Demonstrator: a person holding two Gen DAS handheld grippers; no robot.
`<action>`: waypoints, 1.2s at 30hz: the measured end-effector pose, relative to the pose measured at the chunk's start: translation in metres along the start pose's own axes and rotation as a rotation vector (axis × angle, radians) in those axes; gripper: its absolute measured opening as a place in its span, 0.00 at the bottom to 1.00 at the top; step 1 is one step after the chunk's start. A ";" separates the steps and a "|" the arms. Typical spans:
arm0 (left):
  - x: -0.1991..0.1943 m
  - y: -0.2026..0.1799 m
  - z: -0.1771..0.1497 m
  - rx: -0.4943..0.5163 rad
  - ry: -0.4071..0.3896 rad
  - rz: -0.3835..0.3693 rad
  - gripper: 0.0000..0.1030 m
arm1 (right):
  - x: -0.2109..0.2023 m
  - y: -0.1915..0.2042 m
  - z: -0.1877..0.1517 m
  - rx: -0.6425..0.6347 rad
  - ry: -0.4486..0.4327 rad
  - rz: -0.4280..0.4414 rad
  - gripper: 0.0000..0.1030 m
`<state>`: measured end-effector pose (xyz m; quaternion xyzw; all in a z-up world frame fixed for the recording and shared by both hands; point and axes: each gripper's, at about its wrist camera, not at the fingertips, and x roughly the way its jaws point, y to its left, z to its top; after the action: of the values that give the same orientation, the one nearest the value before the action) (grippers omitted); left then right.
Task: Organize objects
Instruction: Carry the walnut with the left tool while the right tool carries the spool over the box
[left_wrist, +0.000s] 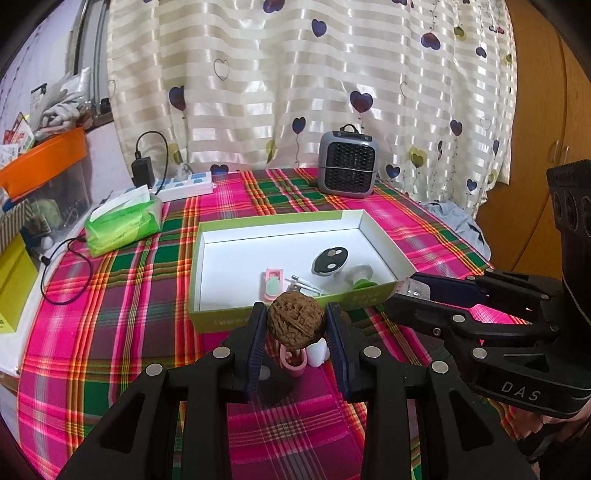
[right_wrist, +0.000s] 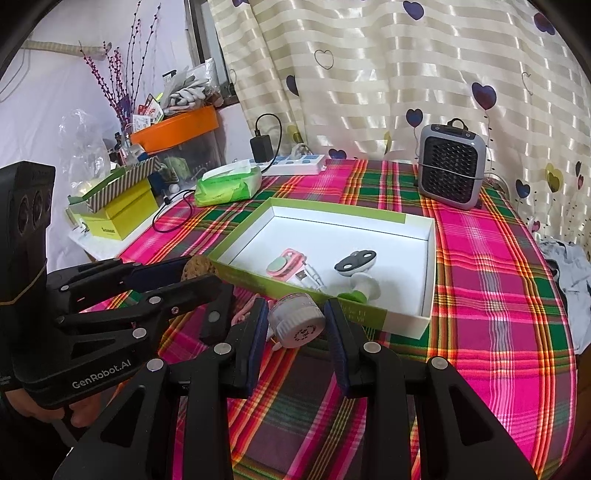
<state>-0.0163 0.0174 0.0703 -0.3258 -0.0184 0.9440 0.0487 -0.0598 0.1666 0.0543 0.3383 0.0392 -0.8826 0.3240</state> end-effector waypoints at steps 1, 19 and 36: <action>0.001 0.000 0.001 0.002 0.002 0.001 0.29 | 0.001 -0.001 0.001 0.001 0.002 0.000 0.32; 0.031 0.008 0.013 0.008 0.032 0.032 0.29 | 0.026 -0.013 0.014 0.002 0.027 0.002 0.32; 0.062 0.028 0.027 -0.004 0.054 0.059 0.29 | 0.067 -0.026 0.029 -0.005 0.079 -0.012 0.32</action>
<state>-0.0839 -0.0045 0.0512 -0.3516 -0.0094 0.9359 0.0207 -0.1297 0.1421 0.0308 0.3721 0.0564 -0.8704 0.3175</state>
